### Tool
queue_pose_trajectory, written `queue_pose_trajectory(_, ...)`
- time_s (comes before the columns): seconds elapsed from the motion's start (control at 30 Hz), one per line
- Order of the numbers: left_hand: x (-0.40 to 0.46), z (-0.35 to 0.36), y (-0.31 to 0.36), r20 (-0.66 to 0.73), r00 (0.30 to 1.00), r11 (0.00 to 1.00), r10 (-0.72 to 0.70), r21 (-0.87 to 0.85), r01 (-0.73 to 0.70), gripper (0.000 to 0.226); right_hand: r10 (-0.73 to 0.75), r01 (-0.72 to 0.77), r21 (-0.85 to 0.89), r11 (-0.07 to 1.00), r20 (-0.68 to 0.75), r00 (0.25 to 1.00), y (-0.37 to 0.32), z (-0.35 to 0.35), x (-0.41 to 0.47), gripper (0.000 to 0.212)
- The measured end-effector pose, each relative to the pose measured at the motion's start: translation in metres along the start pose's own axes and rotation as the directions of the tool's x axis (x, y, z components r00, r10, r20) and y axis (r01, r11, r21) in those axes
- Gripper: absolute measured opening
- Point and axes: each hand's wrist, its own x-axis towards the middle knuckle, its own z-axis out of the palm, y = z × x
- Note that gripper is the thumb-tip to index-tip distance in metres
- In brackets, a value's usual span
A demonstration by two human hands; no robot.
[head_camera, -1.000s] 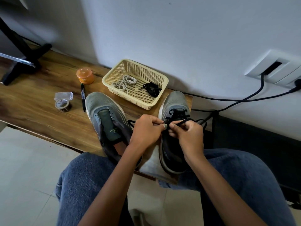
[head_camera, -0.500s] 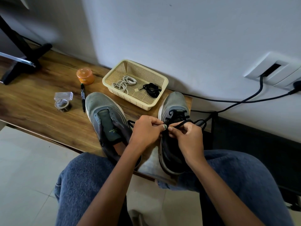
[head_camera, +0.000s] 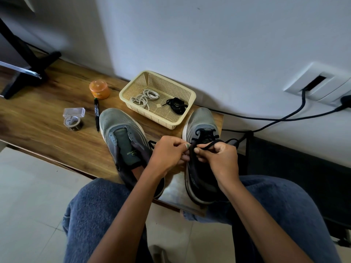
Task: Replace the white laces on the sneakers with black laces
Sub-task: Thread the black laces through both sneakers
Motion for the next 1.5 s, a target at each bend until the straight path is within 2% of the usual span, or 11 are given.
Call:
queue_pose_trajectory(0.2,0.001,-0.002,-0.001,-0.05,0.998,0.998,0.037,0.062,-0.034,0.016,0.036,-0.034,0.02,0.999,-0.078,0.996,0.004,0.004,-0.001,0.02)
queue_pose_trajectory(0.33,0.0,-0.002,0.001,-0.062,0.997,0.997,0.044,0.061,-0.04,0.013,0.009,-0.007,0.019,1.0,-0.097,0.995,0.004,0.007,-0.005,0.015)
queue_pose_trajectory(0.47,-0.002,0.0,0.0,-0.074,0.996,0.998,0.04,0.05,-0.037,0.012,-0.06,0.054,-0.067,0.996,-0.089,0.994,0.006,0.005,-0.007,0.011)
queue_pose_trajectory(0.57,-0.002,0.002,0.0,-0.084,0.995,0.998,0.045,0.05,-0.041,0.011,-0.13,0.116,-0.194,0.974,-0.059,0.99,0.006,0.003,-0.008,0.01)
queue_pose_trajectory(0.7,-0.002,0.002,0.001,-0.087,0.995,0.997,0.052,0.066,-0.046,0.01,-0.199,0.194,-0.246,0.95,0.005,0.98,0.005,0.002,-0.011,0.008)
queue_pose_trajectory(0.8,-0.003,-0.001,0.001,-0.113,0.989,0.987,0.1,0.137,-0.084,0.013,-0.244,0.253,-0.278,0.927,0.067,0.967,0.002,0.003,-0.015,0.004)
queue_pose_trajectory(0.93,-0.005,-0.004,0.003,-0.173,0.969,0.952,0.176,0.279,-0.123,0.012,-0.232,0.253,-0.406,0.878,0.102,0.968,0.01,0.004,-0.028,0.025)
queue_pose_trajectory(1.1,-0.013,-0.016,0.005,-0.249,0.944,0.913,0.215,0.395,-0.104,0.014,-0.213,0.237,-0.524,0.818,0.107,0.971,0.01,0.009,-0.029,0.017)
queue_pose_trajectory(1.23,-0.022,-0.034,0.012,-0.379,0.894,0.888,0.237,0.459,-0.04,0.013,-0.221,0.235,-0.548,0.803,0.093,0.971,0.011,0.006,-0.028,0.012)
queue_pose_trajectory(1.3,-0.028,-0.044,0.016,-0.459,0.848,0.87,0.263,0.494,-0.003,0.013,-0.225,0.236,-0.544,0.805,0.088,0.97,0.012,0.005,-0.028,0.012)
queue_pose_trajectory(1.5,-0.033,-0.075,0.019,-0.733,0.589,0.854,0.34,0.503,0.133,0.018,-0.235,0.246,-0.535,0.808,0.091,0.968,0.013,0.005,-0.027,0.009)
